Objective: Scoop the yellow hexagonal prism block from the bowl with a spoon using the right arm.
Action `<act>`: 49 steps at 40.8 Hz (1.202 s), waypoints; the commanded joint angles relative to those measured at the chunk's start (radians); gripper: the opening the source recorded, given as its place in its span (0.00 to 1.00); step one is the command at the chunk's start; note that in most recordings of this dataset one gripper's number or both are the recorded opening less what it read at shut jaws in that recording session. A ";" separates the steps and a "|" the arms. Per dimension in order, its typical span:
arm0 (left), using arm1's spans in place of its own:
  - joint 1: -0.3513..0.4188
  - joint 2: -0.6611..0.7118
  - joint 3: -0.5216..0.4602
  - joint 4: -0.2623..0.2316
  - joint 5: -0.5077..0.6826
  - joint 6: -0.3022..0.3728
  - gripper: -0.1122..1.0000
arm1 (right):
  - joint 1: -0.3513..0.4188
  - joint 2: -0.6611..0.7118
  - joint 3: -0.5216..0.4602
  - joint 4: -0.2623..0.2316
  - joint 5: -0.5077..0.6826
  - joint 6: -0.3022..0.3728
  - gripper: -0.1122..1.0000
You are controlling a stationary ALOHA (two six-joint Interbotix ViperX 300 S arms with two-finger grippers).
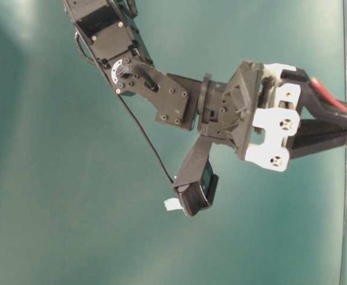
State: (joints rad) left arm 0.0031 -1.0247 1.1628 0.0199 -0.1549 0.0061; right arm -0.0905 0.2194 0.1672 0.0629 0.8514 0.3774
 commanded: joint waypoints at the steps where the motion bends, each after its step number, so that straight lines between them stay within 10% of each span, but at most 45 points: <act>1: 0.000 0.005 -0.029 0.003 -0.006 0.002 0.09 | 0.005 -0.017 -0.028 0.009 -0.018 0.000 0.31; 49: 0.000 0.003 -0.029 0.003 -0.006 0.000 0.09 | 0.014 -0.044 -0.069 0.015 -0.060 -0.002 0.31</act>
State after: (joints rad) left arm 0.0031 -1.0262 1.1628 0.0215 -0.1549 0.0061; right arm -0.0767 0.2163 0.1227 0.0767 0.8007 0.3774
